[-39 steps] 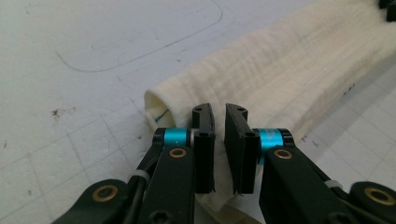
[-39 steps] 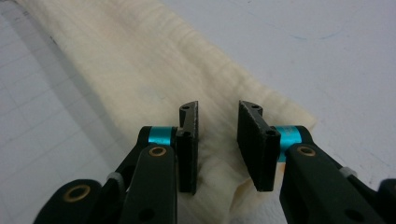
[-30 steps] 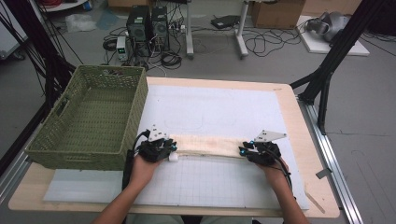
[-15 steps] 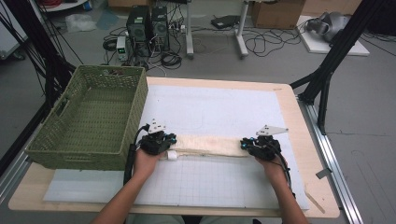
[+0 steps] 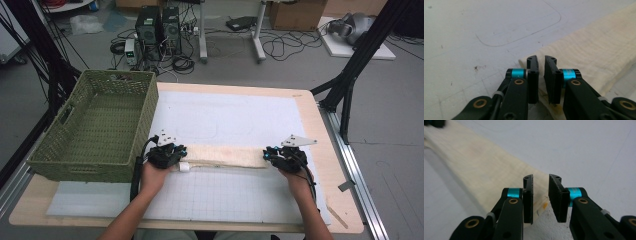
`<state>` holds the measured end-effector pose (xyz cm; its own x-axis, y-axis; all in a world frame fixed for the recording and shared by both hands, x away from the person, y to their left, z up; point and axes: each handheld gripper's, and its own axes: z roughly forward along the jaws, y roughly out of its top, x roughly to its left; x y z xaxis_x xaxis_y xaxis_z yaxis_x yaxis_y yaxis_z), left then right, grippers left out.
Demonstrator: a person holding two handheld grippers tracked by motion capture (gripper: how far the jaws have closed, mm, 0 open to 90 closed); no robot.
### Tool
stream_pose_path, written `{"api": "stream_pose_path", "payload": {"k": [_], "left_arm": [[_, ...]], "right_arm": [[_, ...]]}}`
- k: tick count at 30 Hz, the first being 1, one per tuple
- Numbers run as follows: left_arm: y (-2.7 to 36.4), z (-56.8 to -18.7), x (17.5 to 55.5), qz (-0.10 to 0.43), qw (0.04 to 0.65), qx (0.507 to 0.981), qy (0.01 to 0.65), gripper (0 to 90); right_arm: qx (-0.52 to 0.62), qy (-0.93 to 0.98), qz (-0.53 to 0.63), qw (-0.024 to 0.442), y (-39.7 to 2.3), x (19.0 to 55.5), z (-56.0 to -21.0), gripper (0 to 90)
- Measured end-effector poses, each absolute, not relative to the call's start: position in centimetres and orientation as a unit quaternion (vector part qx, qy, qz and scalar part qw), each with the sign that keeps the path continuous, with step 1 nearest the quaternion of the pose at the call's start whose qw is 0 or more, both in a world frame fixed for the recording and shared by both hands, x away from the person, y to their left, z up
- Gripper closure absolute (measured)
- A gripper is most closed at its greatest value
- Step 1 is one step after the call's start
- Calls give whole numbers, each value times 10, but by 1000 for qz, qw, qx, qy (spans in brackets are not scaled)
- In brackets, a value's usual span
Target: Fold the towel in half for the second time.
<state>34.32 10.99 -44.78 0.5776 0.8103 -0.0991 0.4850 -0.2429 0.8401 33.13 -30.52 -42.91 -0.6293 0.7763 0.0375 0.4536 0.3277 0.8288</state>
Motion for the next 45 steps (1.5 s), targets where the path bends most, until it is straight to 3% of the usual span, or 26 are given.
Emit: {"api": "stream_pose_path", "payload": {"k": [6,11,16,17,18,19,20,21,22,23,24,26,29,34,45], "left_arm": [[108,-450,343,176,444,772,419,801],[106,-450,343,185,432,777,418,814],[107,-443,339,196,461,768,399,731],[109,-441,339,197,475,761,396,693],[112,-436,338,197,505,744,391,619],[112,-436,338,197,505,744,391,577],[113,-433,338,199,515,739,387,547],[113,-430,338,191,526,734,385,547],[114,-428,337,188,535,727,386,444],[115,-425,337,191,545,717,389,444],[116,-423,336,193,553,709,393,342],[120,-418,337,197,559,697,404,237],[125,-414,337,193,575,689,397,165],[125,-410,336,186,578,698,380,171],[127,-410,337,185,573,695,392,173]], "right_arm": [[363,821,415,148,-296,328,-436,751],[364,832,388,154,-296,329,-442,755],[372,813,411,179,-305,325,-431,653],[375,804,420,189,-308,324,-427,611],[389,785,433,210,-314,322,-418,499],[389,785,433,210,-314,322,-418,499],[397,774,432,238,-319,321,-412,390],[397,774,432,238,-319,321,-412,390],[408,764,426,261,-322,318,-408,304],[408,764,426,261,-322,318,-408,304],[417,755,426,274,-326,316,-404,239],[423,748,431,274,-328,315,-403,218],[429,730,456,273,-336,313,-398,173],[426,730,459,273,-338,313,-397,114],[426,733,458,268,-337,315,-398,114]]}}
